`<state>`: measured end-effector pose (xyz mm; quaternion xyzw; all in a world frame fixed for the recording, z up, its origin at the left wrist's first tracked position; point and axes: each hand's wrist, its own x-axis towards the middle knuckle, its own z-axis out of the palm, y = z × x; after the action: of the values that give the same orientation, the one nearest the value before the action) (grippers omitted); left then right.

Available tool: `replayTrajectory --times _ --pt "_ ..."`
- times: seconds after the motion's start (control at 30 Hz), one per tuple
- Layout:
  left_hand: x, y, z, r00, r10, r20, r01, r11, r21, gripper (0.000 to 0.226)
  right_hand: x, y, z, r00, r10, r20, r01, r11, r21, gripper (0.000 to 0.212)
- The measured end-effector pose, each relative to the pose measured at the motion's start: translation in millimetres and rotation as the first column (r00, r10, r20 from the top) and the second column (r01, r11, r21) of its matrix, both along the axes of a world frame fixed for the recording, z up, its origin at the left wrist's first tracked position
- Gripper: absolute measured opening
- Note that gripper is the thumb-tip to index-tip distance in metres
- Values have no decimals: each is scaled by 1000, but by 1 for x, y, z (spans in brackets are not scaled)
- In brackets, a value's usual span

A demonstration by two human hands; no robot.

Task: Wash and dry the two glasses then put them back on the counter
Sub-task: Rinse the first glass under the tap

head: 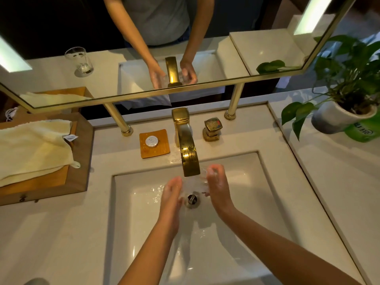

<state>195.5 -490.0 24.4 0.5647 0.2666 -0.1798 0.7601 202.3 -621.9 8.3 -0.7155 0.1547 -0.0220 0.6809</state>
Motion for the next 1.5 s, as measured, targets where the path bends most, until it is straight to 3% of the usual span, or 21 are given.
replayTrajectory --times 0.1,0.2,0.27,0.33,0.4,0.43,0.47,0.53,0.6,0.63,0.73,0.87,0.93,1.07,1.17,1.27,1.37,1.43,1.5 --pt "-14 -9 -2 983 -150 104 165 975 -147 92 -21 13 -1 994 67 -87 -53 986 155 38" --pt "-15 -13 -5 996 -26 80 37 990 -137 101 -44 21 -5 971 236 -37 -233 970 67 39" --pt "-10 -6 -5 997 -52 63 50 998 24 99 -46 14 -5 957 290 -8 -290 957 -8 27" --pt "-6 -3 2 969 -228 99 203 955 215 77 -40 0 0 957 274 91 -255 951 -177 20" --pt "-3 -2 4 912 -397 108 323 853 410 68 -31 -9 13 911 357 208 -242 869 -432 21" --pt "-6 -8 4 886 -456 89 350 782 516 65 -26 -10 23 872 457 173 -315 797 -515 23" --pt "-7 -16 5 874 -481 71 311 665 679 57 -19 -9 34 834 549 51 -432 708 -558 26" --pt "-16 -14 18 869 -494 -21 296 485 823 47 -5 -2 49 743 619 -254 -639 546 -541 33" --pt "-5 -20 11 863 -501 71 282 592 755 59 5 6 53 751 568 -335 -656 585 -477 37" --pt "-5 -17 10 837 -542 79 317 597 737 59 7 10 54 777 539 -325 -627 620 -471 35" --pt "3 -13 17 863 -491 122 251 624 740 47 2 13 49 788 585 -191 -558 550 -621 29" --pt "7 -7 10 834 -551 39 342 571 747 48 0 -4 44 723 678 -128 -601 528 -600 26" --pt "12 -2 6 855 -517 23 339 592 731 45 1 -9 40 758 630 -172 -592 552 -588 27" --pt "15 -11 2 822 -570 11 352 522 777 40 8 8 32 878 455 -149 -451 683 -575 33" --pt "9 -13 8 835 -545 75 400 695 598 60 22 13 17 970 227 -89 -236 778 -583 31" --pt "4 -6 11 858 -506 89 459 833 309 71 28 9 6 988 102 -112 -140 900 -412 32" --pt "4 5 7 872 -485 63 478 873 100 87 21 10 13 970 200 -136 -233 922 -309 22" --pt "4 13 6 853 -519 61 521 854 -21 77 16 8 16 941 321 -111 -339 884 -321 26" --pt "2 15 6 868 -496 23 492 852 -179 62 19 5 19 934 340 -110 -357 897 -260 18"
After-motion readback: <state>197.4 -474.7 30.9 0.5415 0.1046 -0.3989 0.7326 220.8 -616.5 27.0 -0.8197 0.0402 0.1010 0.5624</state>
